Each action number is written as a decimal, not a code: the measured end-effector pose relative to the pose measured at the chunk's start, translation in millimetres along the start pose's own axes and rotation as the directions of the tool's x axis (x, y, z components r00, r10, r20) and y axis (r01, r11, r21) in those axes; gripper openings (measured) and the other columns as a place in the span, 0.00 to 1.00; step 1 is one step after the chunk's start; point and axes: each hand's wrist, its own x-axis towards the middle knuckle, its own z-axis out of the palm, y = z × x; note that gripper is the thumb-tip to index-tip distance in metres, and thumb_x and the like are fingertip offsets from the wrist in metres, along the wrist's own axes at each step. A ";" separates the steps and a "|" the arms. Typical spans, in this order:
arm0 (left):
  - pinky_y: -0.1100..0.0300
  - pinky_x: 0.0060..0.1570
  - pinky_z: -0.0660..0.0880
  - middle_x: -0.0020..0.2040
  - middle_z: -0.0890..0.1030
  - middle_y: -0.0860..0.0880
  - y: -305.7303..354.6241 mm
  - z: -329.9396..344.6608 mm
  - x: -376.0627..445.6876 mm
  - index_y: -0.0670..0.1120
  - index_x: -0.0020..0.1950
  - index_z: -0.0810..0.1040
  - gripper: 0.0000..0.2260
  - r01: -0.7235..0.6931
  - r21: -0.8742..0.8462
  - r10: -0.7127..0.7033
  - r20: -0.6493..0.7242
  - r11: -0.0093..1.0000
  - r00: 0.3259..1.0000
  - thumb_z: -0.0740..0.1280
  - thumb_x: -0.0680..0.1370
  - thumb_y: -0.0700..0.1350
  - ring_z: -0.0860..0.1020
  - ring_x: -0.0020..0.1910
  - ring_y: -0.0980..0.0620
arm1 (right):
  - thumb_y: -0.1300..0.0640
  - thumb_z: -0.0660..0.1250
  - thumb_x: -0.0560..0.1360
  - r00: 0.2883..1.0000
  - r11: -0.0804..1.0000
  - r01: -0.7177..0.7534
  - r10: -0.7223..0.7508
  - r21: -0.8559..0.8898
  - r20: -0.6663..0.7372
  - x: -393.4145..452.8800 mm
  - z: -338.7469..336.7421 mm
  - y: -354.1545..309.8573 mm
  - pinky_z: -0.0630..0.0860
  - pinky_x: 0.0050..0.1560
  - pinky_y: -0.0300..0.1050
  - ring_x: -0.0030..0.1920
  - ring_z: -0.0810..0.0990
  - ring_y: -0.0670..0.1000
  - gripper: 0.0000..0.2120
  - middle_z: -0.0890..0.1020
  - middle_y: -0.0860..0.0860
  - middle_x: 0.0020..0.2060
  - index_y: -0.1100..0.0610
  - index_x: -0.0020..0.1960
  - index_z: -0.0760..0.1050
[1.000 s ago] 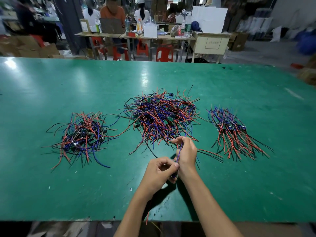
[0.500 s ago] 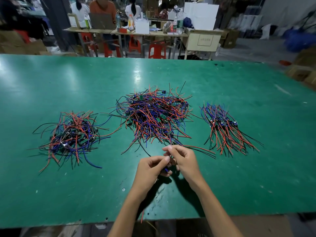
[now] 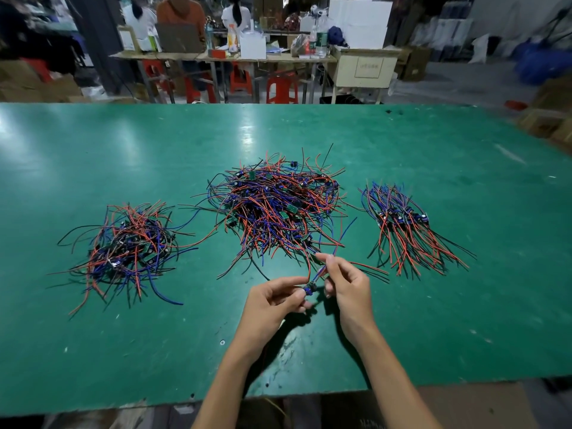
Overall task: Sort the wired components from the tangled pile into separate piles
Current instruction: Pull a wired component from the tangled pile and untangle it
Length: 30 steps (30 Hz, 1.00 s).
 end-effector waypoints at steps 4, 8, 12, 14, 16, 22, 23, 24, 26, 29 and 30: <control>0.58 0.41 0.81 0.41 0.86 0.43 -1.7 2.4 -2.2 0.49 0.51 0.87 0.09 -0.078 0.144 0.093 -0.100 0.986 0.991 0.76 0.74 0.38 0.84 0.38 0.47 | 0.52 0.66 0.81 0.998 0.995 0.024 -0.017 0.100 -0.065 -2.7 -3.4 0.0 0.67 0.29 0.36 0.28 0.67 0.45 0.10 0.73 0.48 0.29 0.54 0.51 0.85; 0.62 0.40 0.78 0.41 0.86 0.57 -2.6 2.0 -6.6 0.53 0.48 0.86 0.08 -0.314 0.553 0.461 -0.147 0.772 0.875 0.79 0.72 0.43 0.83 0.39 0.56 | 0.56 0.63 0.83 0.998 0.994 0.046 -0.040 0.101 -0.057 -4.8 -2.8 2.4 0.69 0.27 0.37 0.27 0.70 0.45 0.09 0.82 0.48 0.38 0.56 0.52 0.82; 0.56 0.43 0.77 0.46 0.85 0.55 -6.2 -5.1 -11.6 0.49 0.51 0.86 0.13 -0.493 0.810 0.703 0.147 0.318 0.696 0.77 0.71 0.35 0.82 0.43 0.54 | 0.57 0.61 0.83 1.000 0.988 -0.001 0.004 0.152 -0.016 -3.0 -5.5 2.8 0.70 0.26 0.36 0.27 0.72 0.44 0.10 0.83 0.48 0.39 0.57 0.51 0.80; 0.56 0.41 0.76 0.45 0.85 0.54 -8.9 -8.5 -12.1 0.47 0.51 0.86 0.17 -0.487 0.856 0.768 0.193 0.172 0.611 0.74 0.69 0.29 0.82 0.42 0.50 | 0.59 0.60 0.84 0.999 0.970 -0.045 0.050 0.240 -0.015 -1.0 -8.6 3.0 0.71 0.27 0.34 0.28 0.72 0.44 0.10 0.83 0.48 0.38 0.58 0.52 0.79; 0.57 0.40 0.78 0.46 0.86 0.54 -11.1 -10.8 -13.2 0.46 0.49 0.87 0.15 -0.471 0.873 0.828 0.167 0.128 0.535 0.72 0.70 0.29 0.84 0.43 0.51 | 0.61 0.59 0.84 0.994 0.931 -0.093 0.106 0.352 -0.016 1.3 -12.6 2.8 0.73 0.32 0.32 0.29 0.72 0.43 0.10 0.83 0.49 0.37 0.59 0.52 0.78; 0.50 0.53 0.77 0.48 0.87 0.56 -15.6 -13.0 -19.9 0.47 0.48 0.87 0.08 -0.422 0.897 0.895 0.073 0.134 0.440 0.74 0.74 0.36 0.84 0.43 0.52 | 0.57 0.63 0.78 0.991 0.901 -0.133 0.132 0.412 0.032 1.1 -14.9 2.4 0.75 0.36 0.31 0.32 0.73 0.43 0.07 0.83 0.50 0.39 0.59 0.50 0.78; 0.50 0.52 0.74 0.46 0.86 0.57 -15.2 -13.9 -20.4 0.48 0.47 0.87 0.07 -0.392 0.909 0.897 0.052 0.139 0.438 0.74 0.74 0.37 0.83 0.40 0.52 | 0.56 0.64 0.76 0.991 0.902 -0.129 0.126 0.412 0.034 0.7 -15.0 1.6 0.75 0.36 0.31 0.32 0.73 0.43 0.07 0.83 0.50 0.39 0.58 0.50 0.78; 0.51 0.50 0.72 0.44 0.86 0.59 -14.9 -14.6 -20.4 0.49 0.46 0.87 0.06 -0.370 0.917 0.900 0.028 0.151 0.436 0.76 0.74 0.38 0.81 0.37 0.52 | 0.56 0.65 0.75 0.992 0.902 -0.127 0.124 0.414 0.035 0.6 -14.6 0.9 0.75 0.36 0.32 0.32 0.74 0.43 0.08 0.84 0.51 0.39 0.58 0.49 0.80; 0.54 0.47 0.69 0.42 0.85 0.60 -11.6 -14.5 -19.6 0.50 0.44 0.87 0.04 -0.354 0.911 0.889 -0.031 0.213 0.457 0.78 0.72 0.42 0.79 0.34 0.54 | 0.55 0.66 0.75 0.993 0.912 -0.119 0.119 0.392 0.024 -0.9 -13.7 -0.4 0.76 0.35 0.33 0.31 0.74 0.44 0.08 0.84 0.51 0.39 0.56 0.47 0.83; 0.55 0.48 0.69 0.40 0.85 0.61 -8.5 -13.4 -17.0 0.53 0.45 0.86 0.05 -0.321 0.872 0.809 -0.131 0.369 0.574 0.78 0.71 0.51 0.78 0.34 0.57 | 0.48 0.66 0.77 0.999 0.998 -0.002 0.006 0.069 -0.049 -4.9 -11.7 -6.7 0.77 0.31 0.37 0.34 0.79 0.44 0.09 0.86 0.49 0.40 0.47 0.46 0.85; 0.56 0.48 0.69 0.40 0.84 0.61 -6.7 -13.8 -16.4 0.55 0.46 0.86 0.06 -0.279 0.843 0.747 -0.198 0.460 0.635 0.78 0.71 0.53 0.78 0.34 0.58 | 0.47 0.66 0.79 0.995 0.995 0.066 -0.071 -0.073 -0.073 -4.5 -10.9 -10.4 0.78 0.31 0.39 0.38 0.81 0.45 0.09 0.87 0.48 0.41 0.44 0.47 0.84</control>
